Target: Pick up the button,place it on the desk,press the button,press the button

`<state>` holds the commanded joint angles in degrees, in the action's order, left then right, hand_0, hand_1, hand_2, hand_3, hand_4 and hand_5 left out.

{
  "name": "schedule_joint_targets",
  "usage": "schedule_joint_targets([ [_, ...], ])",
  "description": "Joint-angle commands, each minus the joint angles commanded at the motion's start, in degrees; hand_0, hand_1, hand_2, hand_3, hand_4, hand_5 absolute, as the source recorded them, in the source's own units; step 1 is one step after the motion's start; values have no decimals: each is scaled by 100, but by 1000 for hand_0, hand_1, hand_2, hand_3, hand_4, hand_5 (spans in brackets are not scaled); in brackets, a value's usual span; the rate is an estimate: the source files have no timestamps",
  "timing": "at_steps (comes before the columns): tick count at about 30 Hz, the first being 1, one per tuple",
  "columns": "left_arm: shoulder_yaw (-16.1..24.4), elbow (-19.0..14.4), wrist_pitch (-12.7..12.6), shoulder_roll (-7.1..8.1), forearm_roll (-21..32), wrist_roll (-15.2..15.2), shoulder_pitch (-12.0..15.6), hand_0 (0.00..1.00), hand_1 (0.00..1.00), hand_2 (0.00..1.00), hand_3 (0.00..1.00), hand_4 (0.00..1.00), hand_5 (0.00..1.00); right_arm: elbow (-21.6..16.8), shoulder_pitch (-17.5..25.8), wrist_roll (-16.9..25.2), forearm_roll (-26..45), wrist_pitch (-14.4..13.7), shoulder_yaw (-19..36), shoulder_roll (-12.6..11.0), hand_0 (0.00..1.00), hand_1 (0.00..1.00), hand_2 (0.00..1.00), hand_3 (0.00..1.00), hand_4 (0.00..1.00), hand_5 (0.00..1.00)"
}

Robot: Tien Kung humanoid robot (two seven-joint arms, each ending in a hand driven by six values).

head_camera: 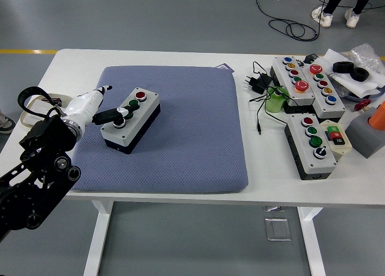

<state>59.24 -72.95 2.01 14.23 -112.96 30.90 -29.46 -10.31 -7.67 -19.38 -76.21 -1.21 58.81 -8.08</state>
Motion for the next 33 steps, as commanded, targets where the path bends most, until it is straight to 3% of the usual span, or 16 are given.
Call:
schedule_joint_targets([
  [10, -196, 177, 7, -270, -424, 151, -75, 998, 998, 998, 998, 998, 991, 0, -21, -7, -16, 0, 14, 1, 650, 637, 667, 583, 382, 244],
  [16, -230, 562, 112, -482, -870, 285, -177, 998, 998, 998, 998, 998, 992, 0, -24, -8, -23, 5, 10, -1, 650, 636, 667, 582, 382, 244],
  [21, -229, 787, 56, -624, -1061, 330, -226, 967, 998, 998, 998, 998, 994, 0, -29, -5, -18, 1, 8, -1, 650, 637, 666, 582, 382, 244],
  [28, -199, 1088, 10, -749, -1438, 359, -329, 952, 998, 998, 998, 998, 976, 0, -38, -4, -22, -2, 12, -5, 650, 638, 666, 582, 382, 244],
  [29, -213, 1112, -24, -754, -1478, 362, -335, 922, 998, 998, 998, 998, 875, 0, -39, -3, -23, -2, 11, -5, 650, 637, 666, 582, 381, 244],
  [33, -283, 1200, -84, -772, -1697, 357, -343, 922, 998, 998, 998, 998, 875, 0, -39, -6, -31, 0, 13, -6, 650, 637, 666, 582, 381, 244],
])
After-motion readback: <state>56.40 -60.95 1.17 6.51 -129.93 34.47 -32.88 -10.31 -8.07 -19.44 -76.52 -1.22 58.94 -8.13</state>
